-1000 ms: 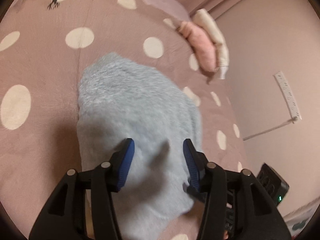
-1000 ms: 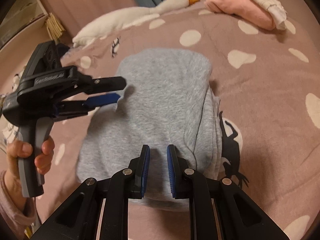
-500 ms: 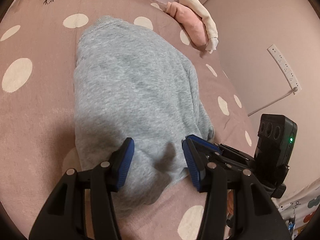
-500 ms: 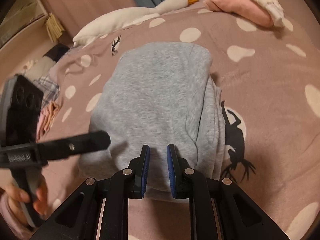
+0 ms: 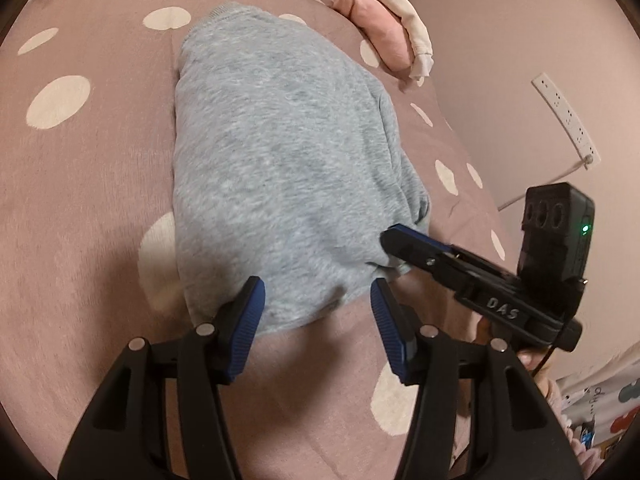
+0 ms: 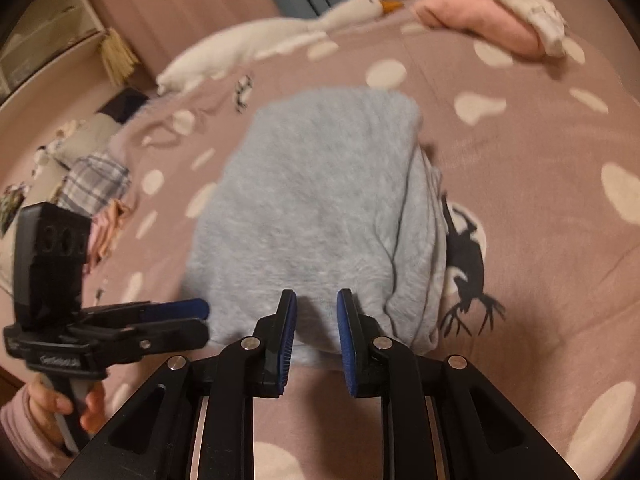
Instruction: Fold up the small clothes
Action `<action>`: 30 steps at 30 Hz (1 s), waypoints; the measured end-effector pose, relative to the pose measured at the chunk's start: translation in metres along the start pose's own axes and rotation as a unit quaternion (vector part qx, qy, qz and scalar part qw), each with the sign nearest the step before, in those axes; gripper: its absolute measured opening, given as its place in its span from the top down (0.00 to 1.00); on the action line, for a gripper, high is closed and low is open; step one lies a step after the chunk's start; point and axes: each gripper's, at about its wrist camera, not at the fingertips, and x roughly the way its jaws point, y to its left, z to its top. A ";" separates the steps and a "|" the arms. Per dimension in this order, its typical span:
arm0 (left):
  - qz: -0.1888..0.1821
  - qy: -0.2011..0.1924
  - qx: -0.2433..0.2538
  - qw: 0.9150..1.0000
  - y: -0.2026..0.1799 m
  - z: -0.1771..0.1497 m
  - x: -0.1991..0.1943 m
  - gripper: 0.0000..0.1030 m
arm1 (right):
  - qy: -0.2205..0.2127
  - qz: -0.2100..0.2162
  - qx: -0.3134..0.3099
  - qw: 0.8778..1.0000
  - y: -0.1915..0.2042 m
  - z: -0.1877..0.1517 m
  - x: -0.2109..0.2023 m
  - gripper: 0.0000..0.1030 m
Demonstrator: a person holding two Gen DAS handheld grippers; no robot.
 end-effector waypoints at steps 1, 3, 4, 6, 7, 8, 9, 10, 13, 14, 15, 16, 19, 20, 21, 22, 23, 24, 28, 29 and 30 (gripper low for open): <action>-0.003 0.000 -0.005 1.000 0.000 -0.002 -0.003 0.47 | -0.002 -0.001 0.002 1.000 0.000 0.000 -0.001 0.81; -0.011 0.000 -0.012 1.000 0.000 -0.008 -0.011 0.45 | -0.004 0.001 0.007 1.000 0.002 0.000 -0.007 0.81; -0.013 -0.001 -0.015 1.000 0.001 -0.010 -0.015 0.44 | -0.006 0.003 0.009 1.000 0.002 -0.001 -0.011 0.81; -0.022 -0.004 -0.026 0.999 0.003 -0.016 -0.025 0.31 | -0.016 0.012 0.016 1.000 -0.001 -0.003 -0.025 0.80; -0.024 -0.008 -0.035 0.999 0.006 -0.019 -0.031 0.26 | -0.019 0.016 0.020 1.000 -0.003 -0.005 -0.029 0.77; -0.022 -0.013 -0.044 0.999 0.008 -0.020 -0.036 0.16 | -0.023 0.019 0.027 0.999 -0.007 -0.008 -0.035 0.74; -0.017 -0.021 -0.055 0.998 0.012 -0.022 -0.041 0.09 | -0.027 0.017 0.035 0.999 -0.010 -0.011 -0.040 0.64; -0.007 -0.030 -0.070 0.997 0.018 -0.024 -0.049 0.07 | -0.030 0.016 0.042 0.999 -0.013 -0.013 -0.043 0.55; -0.011 -0.039 -0.099 0.994 0.033 -0.027 -0.063 0.02 | -0.036 0.004 0.070 0.997 -0.026 -0.020 -0.051 0.52; -0.010 -0.040 -0.108 0.993 0.038 -0.028 -0.066 0.01 | -0.035 0.003 0.084 0.996 -0.031 -0.023 -0.053 0.52; -0.003 -0.044 -0.118 0.992 0.043 -0.030 -0.070 0.00 | -0.035 0.005 0.096 0.995 -0.036 -0.025 -0.053 0.52; 0.004 -0.047 -0.125 0.991 0.046 -0.032 -0.072 0.00 | -0.035 0.006 0.106 0.994 -0.040 -0.028 -0.054 0.51; 0.033 -0.041 -0.140 0.989 0.055 -0.037 -0.076 0.00 | -0.036 0.013 0.146 0.989 -0.054 -0.035 -0.055 0.45; 0.039 -0.036 -0.143 0.988 0.057 -0.039 -0.075 0.00 | -0.037 0.013 0.157 0.987 -0.058 -0.037 -0.055 0.43; 0.043 -0.033 -0.146 0.988 0.059 -0.041 -0.075 0.00 | -0.039 0.015 0.165 0.985 -0.060 -0.039 -0.056 0.43; 0.045 -0.029 -0.150 0.987 0.061 -0.043 -0.074 0.00 | -0.039 0.019 0.173 0.984 -0.063 -0.040 -0.056 0.42; 0.045 -0.027 -0.151 0.987 0.061 -0.042 -0.072 0.00 | -0.040 0.022 0.178 0.983 -0.064 -0.041 -0.056 0.42; 0.046 -0.027 -0.151 0.987 0.061 -0.042 -0.072 0.00 | -0.041 0.023 0.183 0.982 -0.066 -0.041 -0.056 0.41; 0.046 -0.035 -0.142 0.988 0.059 -0.040 -0.072 0.00 | -0.045 0.021 0.196 0.979 -0.071 -0.038 -0.056 0.36; 0.040 -0.032 -0.143 0.988 0.059 -0.038 -0.070 0.00 | -0.046 0.022 0.197 0.979 -0.072 -0.037 -0.056 0.35; 0.035 -0.030 -0.145 0.988 0.060 -0.037 -0.068 0.00 | -0.048 0.024 0.201 0.978 -0.074 -0.037 -0.055 0.31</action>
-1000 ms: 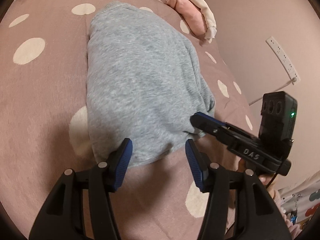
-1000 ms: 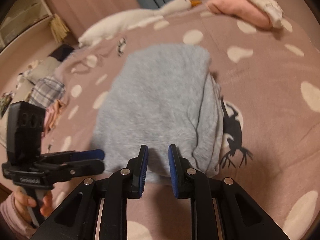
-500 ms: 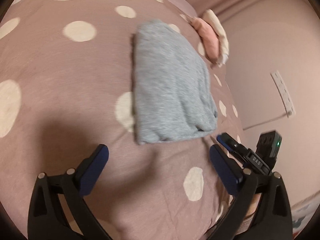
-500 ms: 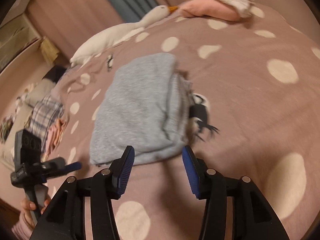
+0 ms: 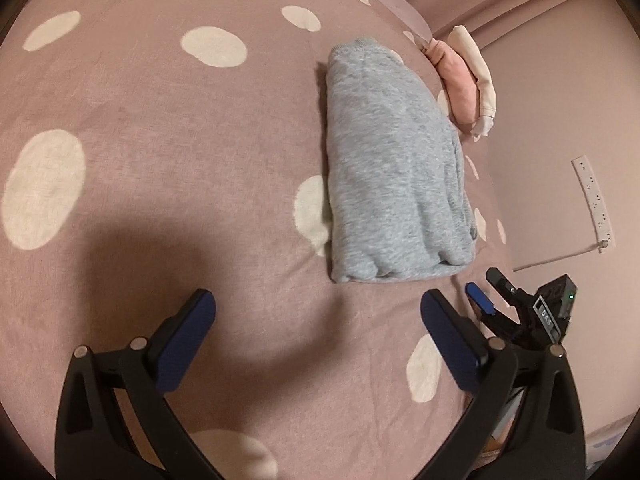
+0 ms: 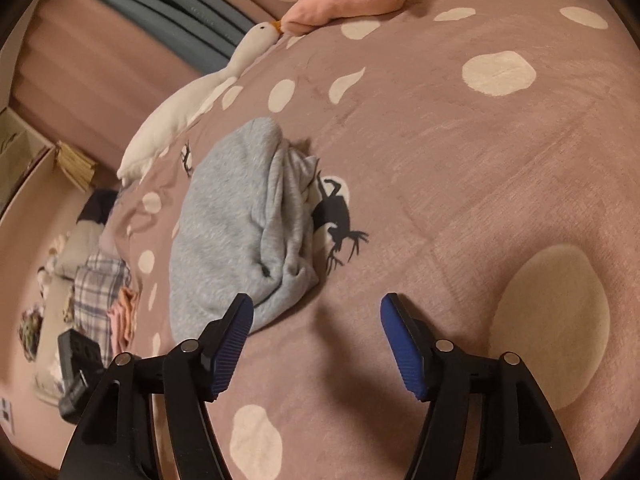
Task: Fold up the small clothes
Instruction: 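Grasp the edge of the grey bundle with the right tool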
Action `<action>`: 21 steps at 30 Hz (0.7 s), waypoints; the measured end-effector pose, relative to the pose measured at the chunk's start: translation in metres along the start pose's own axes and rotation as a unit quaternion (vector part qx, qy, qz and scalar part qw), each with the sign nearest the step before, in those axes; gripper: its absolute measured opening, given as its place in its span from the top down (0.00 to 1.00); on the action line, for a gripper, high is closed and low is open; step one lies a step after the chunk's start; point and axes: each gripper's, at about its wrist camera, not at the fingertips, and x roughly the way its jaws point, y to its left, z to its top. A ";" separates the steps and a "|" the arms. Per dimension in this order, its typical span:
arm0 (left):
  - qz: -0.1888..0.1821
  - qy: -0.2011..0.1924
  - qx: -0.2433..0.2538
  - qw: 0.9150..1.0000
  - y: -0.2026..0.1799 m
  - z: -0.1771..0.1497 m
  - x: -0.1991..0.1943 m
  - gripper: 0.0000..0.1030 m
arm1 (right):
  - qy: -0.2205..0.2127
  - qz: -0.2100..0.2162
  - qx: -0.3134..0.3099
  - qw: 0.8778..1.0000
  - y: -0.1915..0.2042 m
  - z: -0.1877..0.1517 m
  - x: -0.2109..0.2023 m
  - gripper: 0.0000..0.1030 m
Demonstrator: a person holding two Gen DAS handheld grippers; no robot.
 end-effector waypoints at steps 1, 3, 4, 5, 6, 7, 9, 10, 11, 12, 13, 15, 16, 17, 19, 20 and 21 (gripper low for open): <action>-0.007 0.003 -0.004 1.000 0.000 0.002 0.002 0.00 | -0.002 0.002 0.004 1.000 -0.001 0.002 0.000 0.29; -0.012 0.002 -0.006 1.000 0.000 0.006 0.006 0.00 | -0.007 0.006 0.010 1.000 -0.002 0.005 0.000 0.28; -0.011 -0.001 -0.004 1.000 -0.001 0.007 0.007 0.00 | -0.009 0.007 0.012 1.000 -0.003 0.007 0.000 0.27; -0.009 -0.005 0.000 1.000 -0.002 0.009 0.008 0.00 | -0.011 0.009 0.012 1.000 -0.003 0.008 0.001 0.27; -0.005 -0.007 0.004 1.000 -0.003 0.011 0.009 0.00 | -0.009 0.009 0.012 1.000 -0.003 0.009 0.002 0.27; -0.003 -0.007 0.009 1.000 -0.005 0.013 0.011 0.00 | -0.007 0.008 0.013 1.000 -0.003 0.011 0.004 0.27; -0.001 -0.010 0.015 1.000 -0.008 0.016 0.015 0.00 | -0.006 0.007 0.013 1.000 -0.004 0.013 0.007 0.26; 0.001 -0.011 0.017 1.000 -0.009 0.018 0.017 0.00 | -0.004 0.007 0.013 1.000 -0.004 0.013 0.008 0.26; 0.001 -0.012 0.016 1.000 -0.010 0.020 0.019 0.00 | 0.000 0.007 0.013 1.000 -0.004 0.014 0.010 0.26; -0.001 -0.015 0.015 1.000 -0.010 0.021 0.020 0.00 | 0.002 0.007 0.013 1.000 -0.005 0.015 0.012 0.26; -0.006 -0.019 0.013 1.000 -0.010 0.023 0.022 0.00 | 0.003 0.008 0.014 1.000 -0.005 0.016 0.014 0.26; -0.007 -0.019 0.015 1.000 -0.012 0.026 0.025 0.00 | 0.003 0.010 0.015 1.000 -0.005 0.017 0.016 0.26; -0.002 -0.019 0.018 1.000 -0.013 0.028 0.028 0.00 | 0.004 0.011 0.015 1.000 -0.005 0.019 0.018 0.26; 0.000 -0.018 0.020 1.000 -0.014 0.028 0.030 0.00 | 0.006 0.015 0.013 1.000 -0.004 0.020 0.020 0.26; 0.001 -0.013 0.023 1.000 -0.016 0.032 0.035 0.00 | 0.010 0.018 0.008 1.000 -0.002 0.022 0.023 0.26; 0.003 -0.012 0.026 1.000 -0.017 0.034 0.037 0.00 | 0.013 0.018 0.005 1.000 0.000 0.023 0.026 0.26; 0.004 -0.012 0.030 0.999 -0.019 0.036 0.039 0.00 | 0.015 0.018 0.003 1.000 0.001 0.024 0.029 0.26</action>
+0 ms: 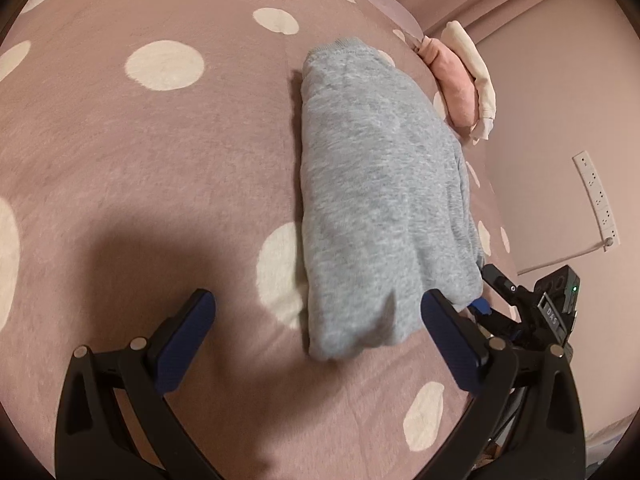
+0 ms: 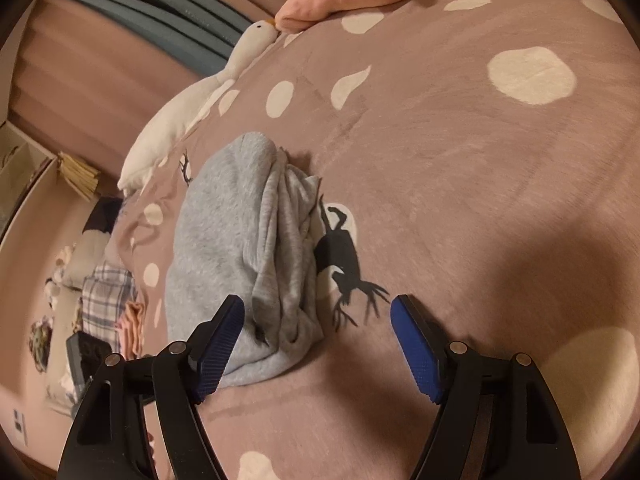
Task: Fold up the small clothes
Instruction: 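Grasp the edge of the grey bundle with the right tool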
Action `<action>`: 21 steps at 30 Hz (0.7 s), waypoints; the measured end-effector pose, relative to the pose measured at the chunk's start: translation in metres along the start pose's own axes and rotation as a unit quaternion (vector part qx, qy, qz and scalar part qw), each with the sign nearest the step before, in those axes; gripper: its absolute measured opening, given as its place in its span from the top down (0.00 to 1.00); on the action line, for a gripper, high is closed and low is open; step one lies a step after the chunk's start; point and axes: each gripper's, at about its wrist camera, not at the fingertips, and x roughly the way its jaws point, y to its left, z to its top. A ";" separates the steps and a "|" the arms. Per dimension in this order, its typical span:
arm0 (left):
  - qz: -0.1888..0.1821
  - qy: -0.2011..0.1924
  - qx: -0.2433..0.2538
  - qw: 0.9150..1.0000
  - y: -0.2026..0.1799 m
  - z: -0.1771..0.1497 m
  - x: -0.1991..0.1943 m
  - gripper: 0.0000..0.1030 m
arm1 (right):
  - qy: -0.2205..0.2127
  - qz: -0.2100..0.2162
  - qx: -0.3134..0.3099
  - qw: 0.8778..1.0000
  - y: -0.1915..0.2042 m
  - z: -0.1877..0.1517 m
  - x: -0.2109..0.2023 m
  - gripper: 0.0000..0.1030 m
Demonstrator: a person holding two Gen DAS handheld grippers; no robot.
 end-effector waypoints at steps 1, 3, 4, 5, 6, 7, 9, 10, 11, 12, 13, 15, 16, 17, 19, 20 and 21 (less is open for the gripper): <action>0.001 0.001 0.004 1.000 -0.002 0.003 0.003 0.00 | 0.002 0.001 -0.002 1.000 0.000 0.002 0.002 0.26; 0.002 0.002 0.012 1.000 -0.006 0.007 0.008 0.00 | 0.007 0.004 -0.003 1.000 0.003 0.007 0.008 0.26; 0.003 0.004 0.016 1.000 -0.008 0.009 0.012 0.00 | 0.009 0.005 -0.003 1.000 0.005 0.009 0.011 0.26; 0.004 0.005 0.019 1.000 -0.010 0.011 0.015 0.00 | 0.012 0.006 -0.004 1.000 0.006 0.012 0.014 0.26; 0.004 0.006 0.023 1.000 -0.012 0.013 0.018 0.00 | 0.014 0.008 -0.006 1.000 0.008 0.013 0.017 0.26; 0.004 0.008 0.029 1.000 -0.015 0.014 0.021 0.00 | 0.017 0.009 -0.009 1.000 0.010 0.015 0.020 0.26; 0.006 0.011 0.040 0.999 -0.020 0.016 0.028 0.00 | 0.024 0.009 -0.019 1.000 0.016 0.017 0.027 0.26; 0.006 0.012 0.044 0.999 -0.021 0.016 0.030 0.00 | 0.026 0.009 -0.023 0.999 0.018 0.017 0.029 0.26; 0.006 0.013 0.048 0.999 -0.023 0.017 0.033 0.00 | 0.028 0.010 -0.028 0.999 0.021 0.018 0.033 0.26; 0.006 0.015 0.054 0.998 -0.025 0.018 0.036 0.00 | 0.030 0.012 -0.032 0.999 0.023 0.018 0.036 0.26; 0.006 0.017 0.057 0.998 -0.027 0.019 0.039 0.00 | 0.033 0.013 -0.034 0.999 0.025 0.019 0.039 0.26; 0.007 0.020 0.065 0.998 -0.030 0.021 0.044 0.00 | 0.039 0.018 -0.043 0.998 0.030 0.020 0.047 0.26; 0.008 0.020 0.069 0.997 -0.032 0.023 0.047 0.00 | 0.041 0.019 -0.048 0.998 0.033 0.021 0.050 0.26; 0.008 0.020 0.071 0.997 -0.033 0.025 0.050 0.00 | 0.044 0.018 -0.054 0.997 0.037 0.021 0.055 0.26; 0.005 0.019 0.071 0.997 -0.035 0.029 0.053 0.00 | 0.046 0.011 -0.068 0.997 0.044 0.023 0.062 0.26; 0.003 0.018 0.071 0.997 -0.035 0.031 0.054 0.00 | 0.046 0.009 -0.071 0.996 0.046 0.023 0.064 0.26; 0.001 0.017 0.071 0.997 -0.035 0.032 0.055 0.00 | 0.046 0.010 -0.074 0.996 0.047 0.025 0.066 0.26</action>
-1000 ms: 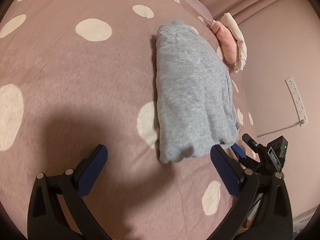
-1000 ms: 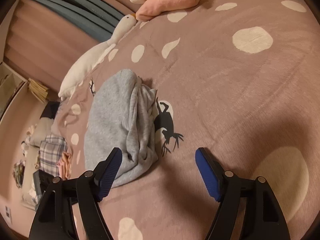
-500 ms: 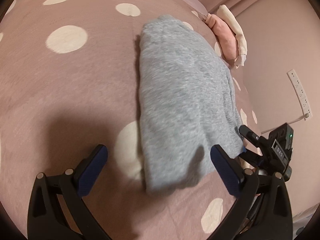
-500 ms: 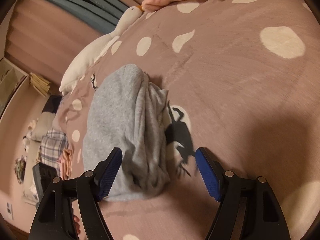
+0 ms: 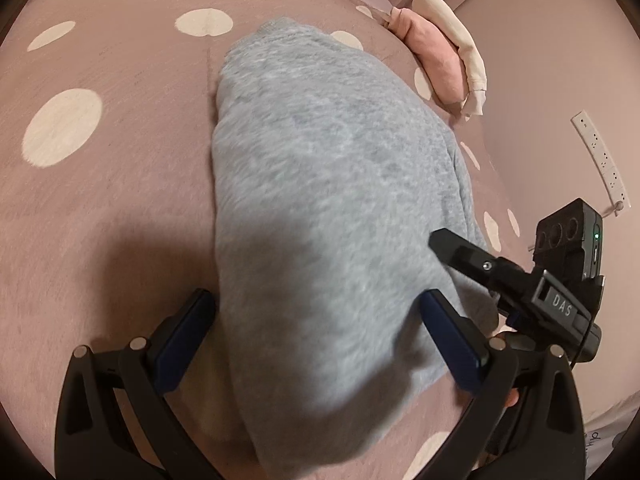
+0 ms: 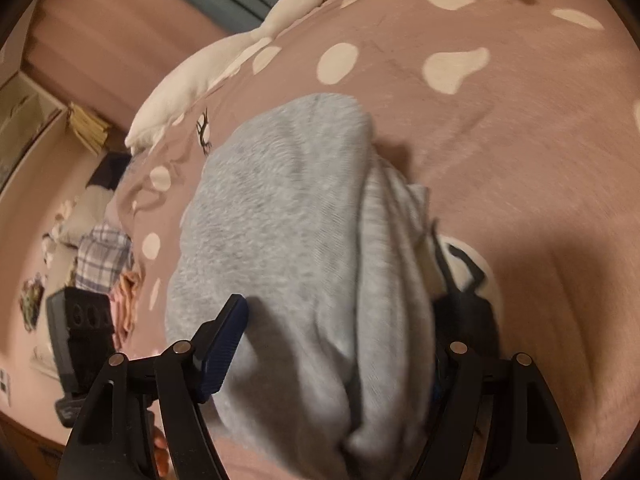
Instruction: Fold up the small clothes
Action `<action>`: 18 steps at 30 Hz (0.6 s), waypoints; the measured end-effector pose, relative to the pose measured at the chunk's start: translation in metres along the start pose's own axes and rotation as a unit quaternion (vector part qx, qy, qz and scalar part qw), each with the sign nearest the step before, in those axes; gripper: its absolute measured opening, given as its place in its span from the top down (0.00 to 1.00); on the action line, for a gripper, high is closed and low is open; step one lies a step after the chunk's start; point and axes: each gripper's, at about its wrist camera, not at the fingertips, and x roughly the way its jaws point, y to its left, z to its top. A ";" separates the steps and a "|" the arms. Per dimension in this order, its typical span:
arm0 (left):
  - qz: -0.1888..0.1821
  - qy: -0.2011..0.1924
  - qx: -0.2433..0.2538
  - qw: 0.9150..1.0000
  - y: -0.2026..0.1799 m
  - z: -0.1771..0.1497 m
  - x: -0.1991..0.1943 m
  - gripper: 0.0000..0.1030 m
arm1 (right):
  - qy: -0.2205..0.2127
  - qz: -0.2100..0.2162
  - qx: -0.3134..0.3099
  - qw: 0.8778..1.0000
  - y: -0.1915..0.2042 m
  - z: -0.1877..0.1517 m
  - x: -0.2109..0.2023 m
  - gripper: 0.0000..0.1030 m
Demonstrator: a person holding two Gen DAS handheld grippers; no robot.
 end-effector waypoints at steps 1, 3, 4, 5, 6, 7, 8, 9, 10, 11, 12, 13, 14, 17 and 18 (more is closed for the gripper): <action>-0.002 -0.001 0.000 1.000 0.000 0.003 0.002 0.00 | 0.000 0.001 0.000 1.000 0.000 0.002 0.002 0.26; -0.006 -0.001 -0.002 1.000 0.001 0.007 0.005 0.00 | 0.000 0.003 0.001 1.000 0.000 0.005 0.005 0.26; -0.010 -0.003 -0.007 1.000 0.002 0.011 0.006 0.00 | 0.000 0.003 0.001 1.000 0.000 0.007 0.006 0.26; -0.013 -0.004 -0.010 1.000 0.002 0.012 0.007 0.00 | 0.000 0.003 0.000 1.000 0.000 0.008 0.006 0.26; -0.015 -0.005 -0.013 1.000 0.003 0.013 0.007 0.00 | -0.002 0.004 -0.002 1.000 -0.001 0.008 0.007 0.26; -0.018 -0.006 -0.017 1.000 0.004 0.015 0.008 0.00 | -0.002 0.004 -0.003 1.000 0.000 0.008 0.007 0.26; -0.020 -0.007 -0.020 1.000 0.005 0.017 0.009 0.01 | -0.004 0.005 -0.004 1.000 -0.001 0.009 0.007 0.26; -0.023 -0.008 -0.023 0.999 0.006 0.018 0.009 0.01 | -0.006 0.004 -0.005 1.000 -0.001 0.009 0.007 0.28; -0.025 -0.009 -0.028 0.999 0.006 0.019 0.009 0.01 | -0.009 0.002 -0.005 1.000 -0.002 0.009 0.007 0.31; -0.027 -0.010 -0.032 0.999 0.007 0.020 0.009 0.02 | -0.011 0.001 -0.005 1.000 -0.001 0.009 0.008 0.33; -0.027 -0.012 -0.035 0.999 0.007 0.021 0.009 0.03 | -0.012 0.000 -0.006 1.000 -0.001 0.009 0.008 0.35; -0.023 -0.015 -0.037 0.999 0.006 0.021 0.009 0.04 | -0.012 -0.001 -0.007 1.000 -0.001 0.009 0.007 0.40; -0.018 -0.019 -0.038 0.999 0.006 0.020 0.007 0.07 | -0.013 -0.004 -0.010 1.000 0.000 0.009 0.007 0.42; -0.002 -0.023 -0.034 0.999 0.004 0.019 0.005 0.13 | -0.012 -0.015 -0.017 1.000 0.005 0.009 0.007 0.48; 0.003 -0.024 -0.032 0.999 0.004 0.019 0.005 0.15 | -0.013 -0.022 -0.022 0.999 0.008 0.009 0.006 0.52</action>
